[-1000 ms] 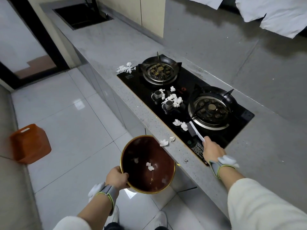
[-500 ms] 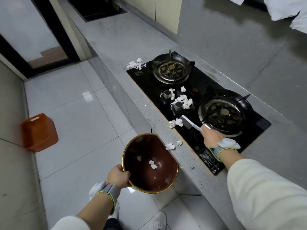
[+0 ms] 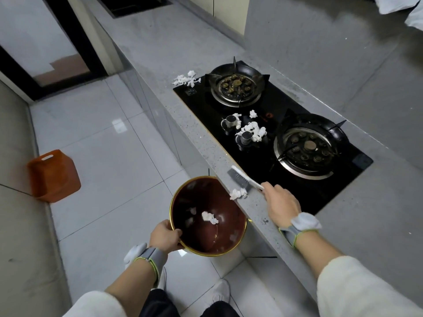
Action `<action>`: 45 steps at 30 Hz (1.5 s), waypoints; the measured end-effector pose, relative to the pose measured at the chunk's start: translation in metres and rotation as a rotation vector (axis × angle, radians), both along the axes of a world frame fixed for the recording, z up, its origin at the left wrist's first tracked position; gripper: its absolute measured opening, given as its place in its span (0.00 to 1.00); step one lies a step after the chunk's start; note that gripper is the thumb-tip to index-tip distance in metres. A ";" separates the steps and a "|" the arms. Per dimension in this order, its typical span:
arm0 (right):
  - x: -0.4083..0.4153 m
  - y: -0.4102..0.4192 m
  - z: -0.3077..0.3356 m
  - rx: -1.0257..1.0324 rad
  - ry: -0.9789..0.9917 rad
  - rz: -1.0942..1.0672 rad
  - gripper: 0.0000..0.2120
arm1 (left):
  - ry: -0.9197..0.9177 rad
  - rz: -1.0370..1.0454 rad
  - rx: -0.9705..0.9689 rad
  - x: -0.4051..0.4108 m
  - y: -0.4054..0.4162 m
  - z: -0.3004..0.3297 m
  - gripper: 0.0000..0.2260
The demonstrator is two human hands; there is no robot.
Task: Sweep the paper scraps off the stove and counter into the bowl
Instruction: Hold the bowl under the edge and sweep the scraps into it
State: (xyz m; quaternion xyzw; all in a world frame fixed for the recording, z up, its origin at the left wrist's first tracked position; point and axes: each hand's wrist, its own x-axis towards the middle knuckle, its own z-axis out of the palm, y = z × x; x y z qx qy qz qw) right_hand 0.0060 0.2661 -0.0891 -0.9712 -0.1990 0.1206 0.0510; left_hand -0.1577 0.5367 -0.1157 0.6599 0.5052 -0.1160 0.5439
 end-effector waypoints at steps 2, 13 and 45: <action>-0.015 -0.012 0.000 -0.013 -0.010 -0.109 0.02 | -0.005 0.012 -0.022 -0.003 0.000 -0.001 0.05; -0.100 0.040 0.002 0.257 0.210 -0.045 0.07 | 0.007 -0.017 -0.026 -0.002 0.004 0.002 0.03; 0.144 0.118 0.059 -0.046 0.330 -0.798 0.21 | 0.028 -0.147 0.009 0.110 0.186 0.000 0.05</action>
